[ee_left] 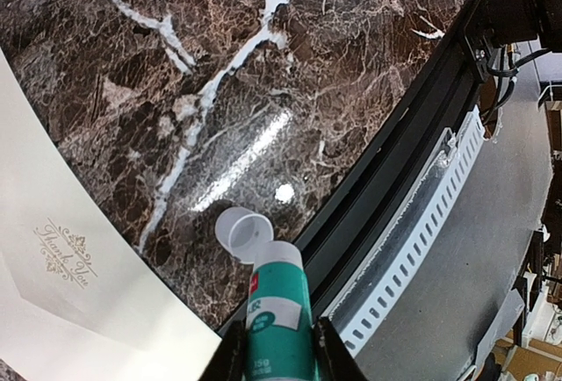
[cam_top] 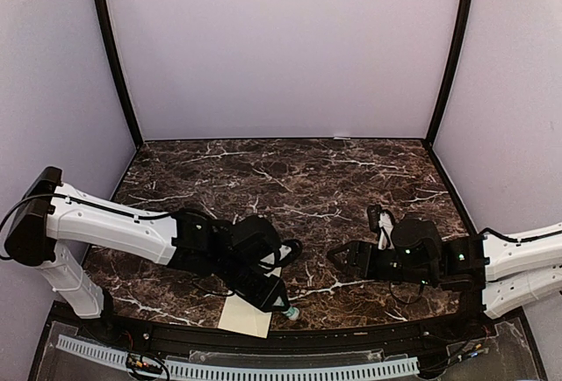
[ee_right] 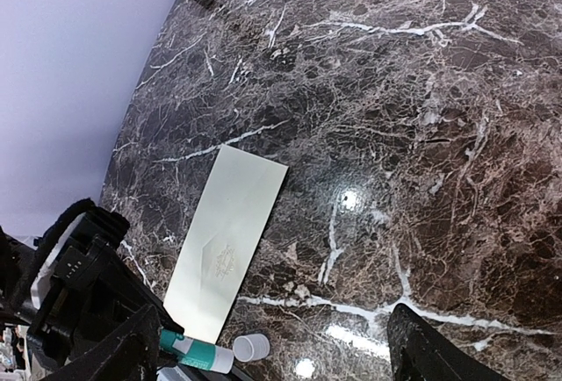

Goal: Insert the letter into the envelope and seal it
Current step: Close the solid glue cap on the solid glue.

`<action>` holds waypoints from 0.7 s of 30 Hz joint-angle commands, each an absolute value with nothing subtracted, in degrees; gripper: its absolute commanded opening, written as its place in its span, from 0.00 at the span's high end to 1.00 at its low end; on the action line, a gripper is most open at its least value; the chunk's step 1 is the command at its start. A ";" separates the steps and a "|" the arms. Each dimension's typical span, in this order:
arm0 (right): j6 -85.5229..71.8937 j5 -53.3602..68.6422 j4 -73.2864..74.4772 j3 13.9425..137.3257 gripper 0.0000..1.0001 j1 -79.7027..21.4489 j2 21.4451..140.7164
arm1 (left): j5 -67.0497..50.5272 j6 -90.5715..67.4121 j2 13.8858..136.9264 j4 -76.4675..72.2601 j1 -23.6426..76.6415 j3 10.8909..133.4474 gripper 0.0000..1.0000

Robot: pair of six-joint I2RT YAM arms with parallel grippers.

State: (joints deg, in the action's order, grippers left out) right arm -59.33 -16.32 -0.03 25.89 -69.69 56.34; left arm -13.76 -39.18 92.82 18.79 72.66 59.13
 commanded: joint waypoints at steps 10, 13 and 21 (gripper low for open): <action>-60.10 -16.08 -1.76 25.23 0.14 -69.33 56.01 | -12.10 -37.44 93.63 20.30 73.03 61.86 0.99; -60.19 -15.92 -1.86 25.13 0.14 -69.31 56.11 | -12.19 -37.36 94.08 20.27 73.04 62.07 0.99; -60.21 -15.82 -1.93 25.05 0.14 -69.30 56.00 | -11.38 -36.82 94.90 21.17 73.04 62.77 0.99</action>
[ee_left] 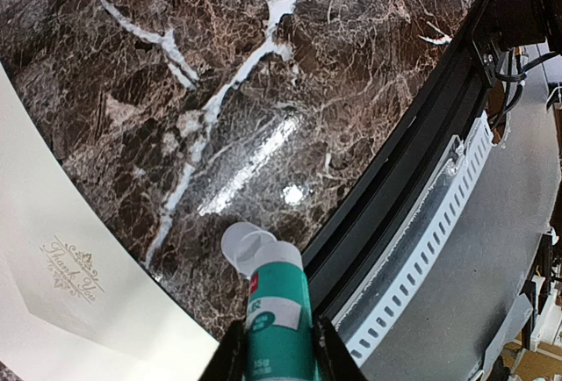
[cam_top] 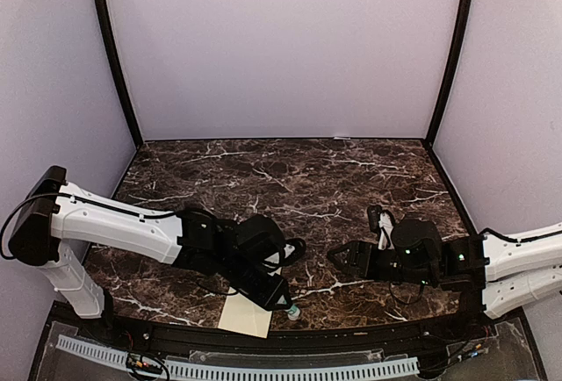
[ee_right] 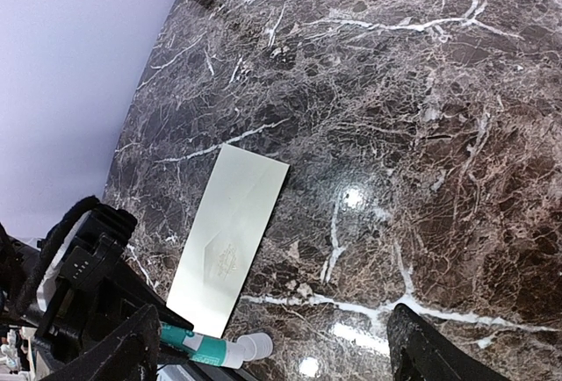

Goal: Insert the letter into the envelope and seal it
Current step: Close the solid glue cap on the solid glue.

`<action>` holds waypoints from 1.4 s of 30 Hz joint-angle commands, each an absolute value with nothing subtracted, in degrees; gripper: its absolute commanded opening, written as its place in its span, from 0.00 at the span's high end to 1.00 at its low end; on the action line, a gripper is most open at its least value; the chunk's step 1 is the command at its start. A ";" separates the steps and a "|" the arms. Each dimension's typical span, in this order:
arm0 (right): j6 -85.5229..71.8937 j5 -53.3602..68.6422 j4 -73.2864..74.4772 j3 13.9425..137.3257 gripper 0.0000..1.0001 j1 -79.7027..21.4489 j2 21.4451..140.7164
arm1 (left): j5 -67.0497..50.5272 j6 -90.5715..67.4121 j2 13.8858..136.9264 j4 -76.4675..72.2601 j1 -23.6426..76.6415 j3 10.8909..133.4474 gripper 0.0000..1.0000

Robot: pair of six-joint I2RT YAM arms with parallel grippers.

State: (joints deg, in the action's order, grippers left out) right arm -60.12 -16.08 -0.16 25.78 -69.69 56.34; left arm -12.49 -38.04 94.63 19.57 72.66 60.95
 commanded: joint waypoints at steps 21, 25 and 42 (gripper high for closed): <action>-60.56 -15.73 -2.11 24.26 0.14 -69.34 55.74 | -11.32 -35.32 96.02 24.27 73.04 63.75 1.00; -60.56 -15.73 -2.02 24.26 0.14 -69.33 55.74 | -10.95 -34.75 96.61 25.33 73.04 64.51 1.00; -60.61 -15.73 -2.17 24.15 0.14 -69.28 56.02 | -9.58 -31.54 98.75 31.82 73.11 67.86 1.00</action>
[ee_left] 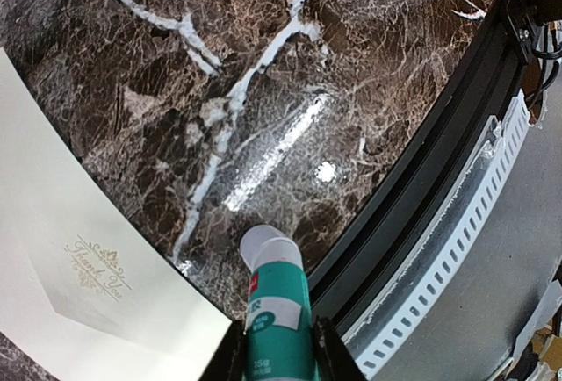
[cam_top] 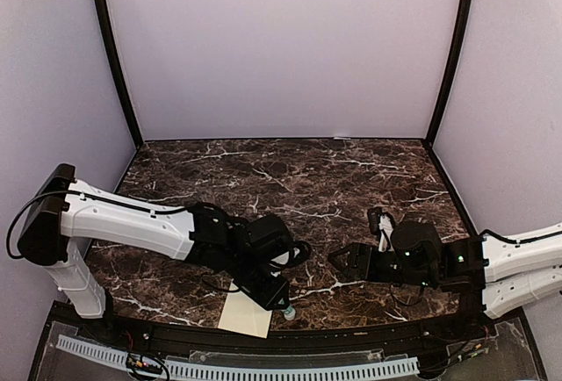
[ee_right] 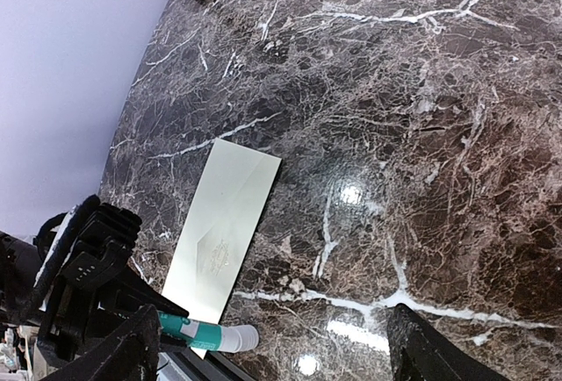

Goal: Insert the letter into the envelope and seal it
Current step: Close the solid glue cap on the solid glue.

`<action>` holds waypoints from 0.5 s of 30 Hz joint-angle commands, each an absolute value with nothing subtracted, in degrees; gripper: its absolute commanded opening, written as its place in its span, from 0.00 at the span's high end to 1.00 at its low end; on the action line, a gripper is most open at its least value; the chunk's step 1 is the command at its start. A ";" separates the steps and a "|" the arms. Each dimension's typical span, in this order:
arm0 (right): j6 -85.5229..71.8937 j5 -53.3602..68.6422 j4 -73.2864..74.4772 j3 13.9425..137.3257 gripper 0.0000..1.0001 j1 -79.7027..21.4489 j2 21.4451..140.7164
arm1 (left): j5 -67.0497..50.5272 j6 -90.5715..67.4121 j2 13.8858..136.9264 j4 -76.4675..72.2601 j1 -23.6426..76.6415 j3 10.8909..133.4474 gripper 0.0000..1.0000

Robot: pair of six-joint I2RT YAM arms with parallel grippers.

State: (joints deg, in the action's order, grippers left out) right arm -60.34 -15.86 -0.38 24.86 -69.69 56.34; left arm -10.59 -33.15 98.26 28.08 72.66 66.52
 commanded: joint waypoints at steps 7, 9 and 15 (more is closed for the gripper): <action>-60.57 -15.71 -2.02 24.25 0.14 -69.27 56.11 | -8.54 -29.94 100.42 34.98 73.68 70.50 1.00; -60.60 -15.73 -1.98 24.32 0.14 -69.28 56.22 | -7.89 -29.44 101.10 36.30 73.81 71.47 1.00; -60.47 -15.75 -1.63 24.61 0.14 -69.30 56.53 | -6.50 -28.14 103.19 40.43 74.07 74.01 1.00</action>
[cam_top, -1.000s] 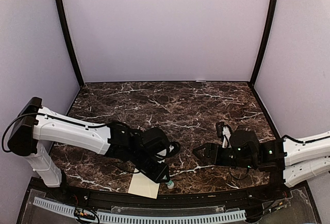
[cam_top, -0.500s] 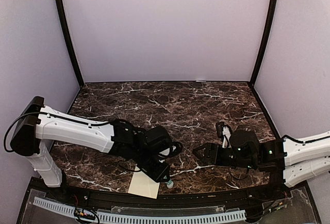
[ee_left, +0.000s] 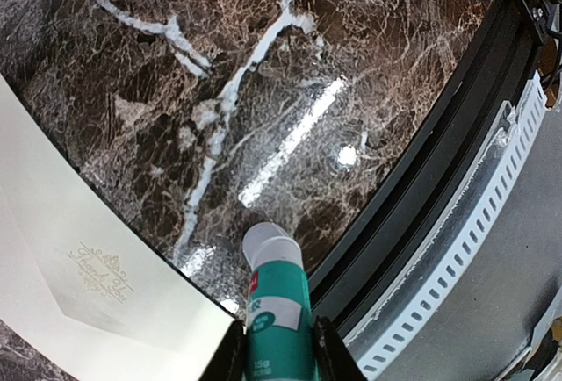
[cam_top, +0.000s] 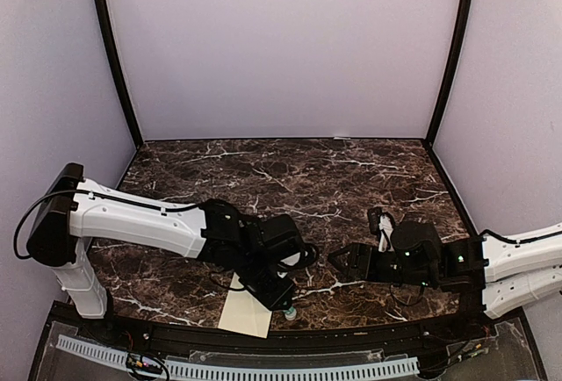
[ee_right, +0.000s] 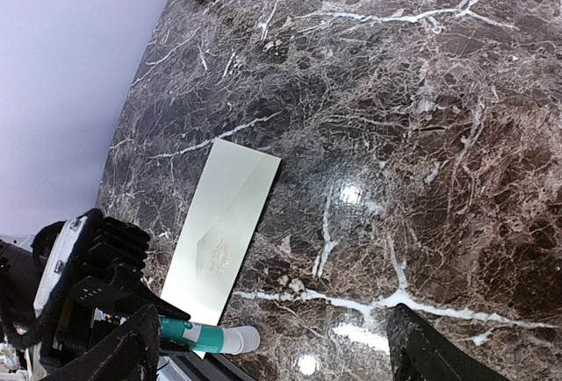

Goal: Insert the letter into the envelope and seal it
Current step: Close the solid glue cap on the solid glue.

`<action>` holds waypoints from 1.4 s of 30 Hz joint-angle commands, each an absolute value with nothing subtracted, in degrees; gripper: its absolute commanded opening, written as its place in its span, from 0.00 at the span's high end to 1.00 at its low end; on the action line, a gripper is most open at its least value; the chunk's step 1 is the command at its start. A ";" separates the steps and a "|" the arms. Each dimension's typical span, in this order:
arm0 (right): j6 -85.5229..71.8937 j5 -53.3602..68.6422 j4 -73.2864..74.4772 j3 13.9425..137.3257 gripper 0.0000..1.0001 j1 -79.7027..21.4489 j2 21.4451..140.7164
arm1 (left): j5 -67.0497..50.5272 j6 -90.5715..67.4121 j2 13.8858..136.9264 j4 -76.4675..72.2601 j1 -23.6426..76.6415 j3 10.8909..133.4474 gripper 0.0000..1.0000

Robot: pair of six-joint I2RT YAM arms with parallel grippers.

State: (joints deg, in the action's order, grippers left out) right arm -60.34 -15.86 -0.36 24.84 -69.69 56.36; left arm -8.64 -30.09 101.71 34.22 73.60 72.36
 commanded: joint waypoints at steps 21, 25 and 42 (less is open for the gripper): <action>-60.45 -16.33 -0.76 24.79 0.14 -69.26 56.43 | -1.56 -24.30 110.83 52.76 75.88 83.96 1.00; -60.51 -16.42 -0.67 24.79 0.14 -69.31 56.50 | -1.08 -24.08 112.02 54.03 76.07 85.18 1.00; -60.91 -17.23 -0.19 24.77 0.14 -69.34 56.46 | 2.69 -24.08 118.52 58.75 77.48 89.39 0.99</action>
